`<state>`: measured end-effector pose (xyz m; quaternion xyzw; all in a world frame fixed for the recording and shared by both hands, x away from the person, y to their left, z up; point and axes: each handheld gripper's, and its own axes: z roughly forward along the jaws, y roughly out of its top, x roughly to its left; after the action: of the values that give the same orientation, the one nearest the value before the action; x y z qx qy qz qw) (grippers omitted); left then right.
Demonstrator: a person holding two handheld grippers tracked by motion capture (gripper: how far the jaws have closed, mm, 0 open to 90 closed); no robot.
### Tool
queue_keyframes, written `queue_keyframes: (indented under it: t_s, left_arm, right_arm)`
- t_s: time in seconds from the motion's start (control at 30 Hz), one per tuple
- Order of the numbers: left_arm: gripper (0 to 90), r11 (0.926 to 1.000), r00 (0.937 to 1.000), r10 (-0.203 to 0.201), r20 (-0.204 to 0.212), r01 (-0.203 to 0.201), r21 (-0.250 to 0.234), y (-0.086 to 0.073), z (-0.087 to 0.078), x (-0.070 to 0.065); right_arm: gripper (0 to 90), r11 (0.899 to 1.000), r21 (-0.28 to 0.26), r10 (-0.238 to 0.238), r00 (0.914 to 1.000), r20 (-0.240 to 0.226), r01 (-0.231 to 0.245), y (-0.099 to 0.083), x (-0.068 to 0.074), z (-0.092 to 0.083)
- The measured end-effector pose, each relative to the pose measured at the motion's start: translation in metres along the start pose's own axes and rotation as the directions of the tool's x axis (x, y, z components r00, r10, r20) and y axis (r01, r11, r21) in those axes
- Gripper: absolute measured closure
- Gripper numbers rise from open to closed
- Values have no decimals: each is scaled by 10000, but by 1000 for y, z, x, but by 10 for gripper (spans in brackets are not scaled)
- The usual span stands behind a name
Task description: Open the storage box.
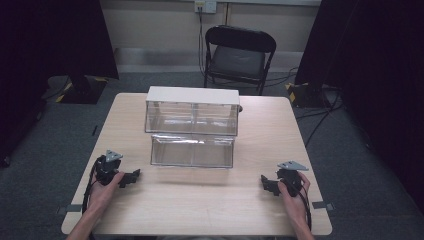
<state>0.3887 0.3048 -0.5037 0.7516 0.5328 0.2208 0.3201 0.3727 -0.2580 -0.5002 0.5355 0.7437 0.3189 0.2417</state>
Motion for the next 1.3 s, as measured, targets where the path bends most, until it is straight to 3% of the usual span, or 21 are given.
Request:
queue_keyframes:
  t_s: [0.27,0.4,0.47,0.5,0.7,0.77,0.8,0.9,1.0,1.17,1.3]
  left_arm:
    - [5,10000,10000,44,-10,-44,71,1,-2,-1]
    - [77,9999,9999,163,19,-163,44,1,-4,-3]
    - [194,9997,9997,226,-9,-226,-49,3,-6,-5]
    - [159,9997,9997,226,-9,-226,-49,3,-6,-5]
    - [164,9995,9996,279,110,-277,-160,7,-12,-7]
    - [165,9995,9995,241,224,-236,-226,9,-13,-8]
    - [165,9990,9982,166,570,-141,-433,9,-15,-8]
    - [166,9985,9982,212,556,-183,-510,10,-18,-9]
    - [173,9980,9967,169,798,-119,-619,11,-19,-11]
    - [173,9953,9950,556,836,-485,-839,13,-23,-19]
    - [175,9938,9933,612,978,-515,-982,15,-24,-25]
  right_arm:
    - [109,10000,-8,-2,10000,11,2,0,0,0]
    - [109,10000,2,-3,10000,3,3,0,0,0]
    - [109,10000,-8,-3,10000,14,3,0,0,0]
    - [109,10000,-8,-3,10000,14,3,0,0,0]
    - [109,10000,-4,5,10000,3,-5,0,0,0]
    - [109,10000,-3,4,10000,6,-4,0,0,0]
    - [109,10000,-3,5,10000,3,-5,0,0,0]
    - [109,10000,-4,9,10000,3,-9,0,0,0]
    - [109,10000,-2,5,10000,8,-5,0,0,0]
    - [109,10000,-4,6,10000,6,-6,0,0,0]
    - [109,10000,-3,6,10000,7,-6,0,0,0]
